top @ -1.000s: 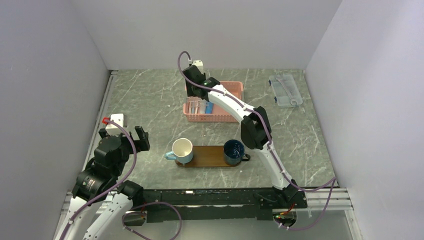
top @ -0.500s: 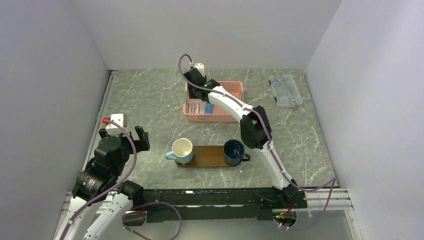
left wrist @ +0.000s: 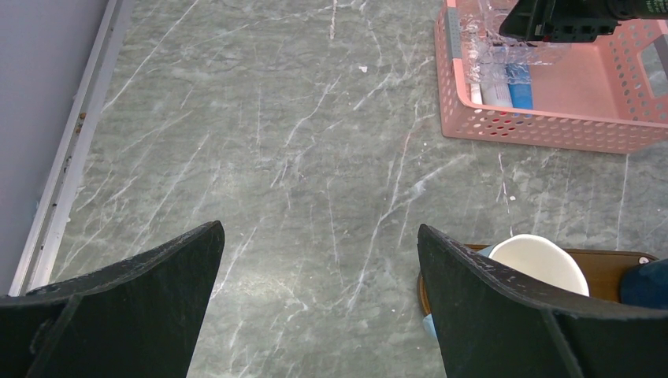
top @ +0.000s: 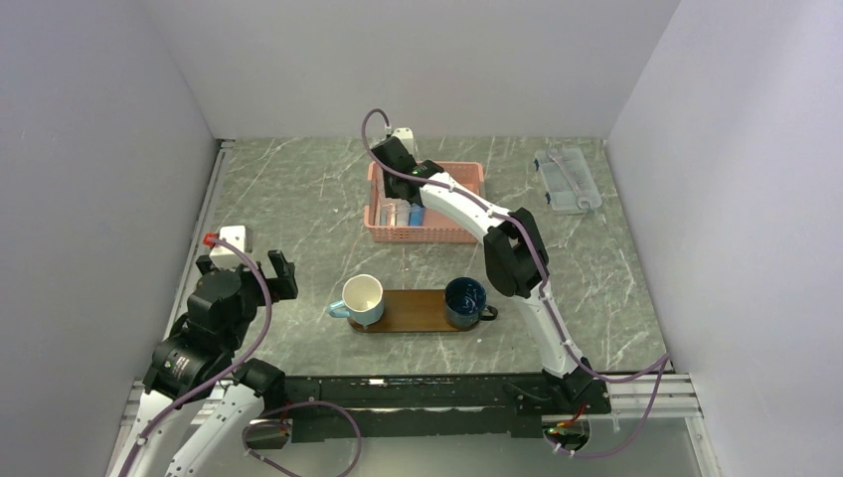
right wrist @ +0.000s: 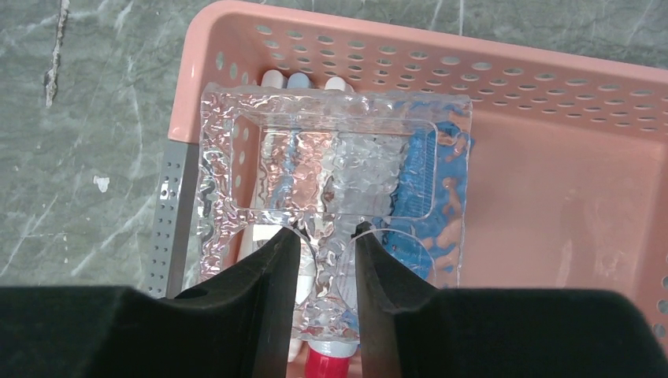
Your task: Prepare toiletry sets of a toothbrush and toothpaste on the tray
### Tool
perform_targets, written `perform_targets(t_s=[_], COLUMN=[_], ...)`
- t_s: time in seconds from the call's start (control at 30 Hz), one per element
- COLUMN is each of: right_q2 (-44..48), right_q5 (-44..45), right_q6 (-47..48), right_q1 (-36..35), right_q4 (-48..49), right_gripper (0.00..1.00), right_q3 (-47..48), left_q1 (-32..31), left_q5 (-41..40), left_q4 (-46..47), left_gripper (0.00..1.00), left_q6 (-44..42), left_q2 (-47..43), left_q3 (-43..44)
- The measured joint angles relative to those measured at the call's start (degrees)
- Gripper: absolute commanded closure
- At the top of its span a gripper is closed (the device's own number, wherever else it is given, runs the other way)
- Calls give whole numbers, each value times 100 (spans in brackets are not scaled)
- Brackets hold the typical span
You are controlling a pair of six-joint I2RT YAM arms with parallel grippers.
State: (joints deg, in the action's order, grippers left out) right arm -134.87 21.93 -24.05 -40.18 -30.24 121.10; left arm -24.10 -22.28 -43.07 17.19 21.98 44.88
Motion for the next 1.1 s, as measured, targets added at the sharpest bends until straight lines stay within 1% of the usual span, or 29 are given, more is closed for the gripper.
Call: perform_targets(t_s=[0.27, 0.33, 0.67, 1.1], right_q2=[20, 48, 313, 1408], right_q5=[-26, -70, -133, 52], right_q6=[-7, 11, 142, 216], right_q1=[-2, -2, 7, 4], right_q4=[-4, -11, -271, -306], right_gripper=[93, 100, 100, 100], right_q3=[0, -4, -4, -411], left_q1=[9, 9, 15, 35], left_q5=[0, 0, -4, -4], left_q4=[0, 0, 0, 0], left_gripper=[1, 1, 1, 1], left_q6=[0, -2, -2, -2], left_q2=[2, 2, 22, 37], left_q3=[0, 0, 0, 0])
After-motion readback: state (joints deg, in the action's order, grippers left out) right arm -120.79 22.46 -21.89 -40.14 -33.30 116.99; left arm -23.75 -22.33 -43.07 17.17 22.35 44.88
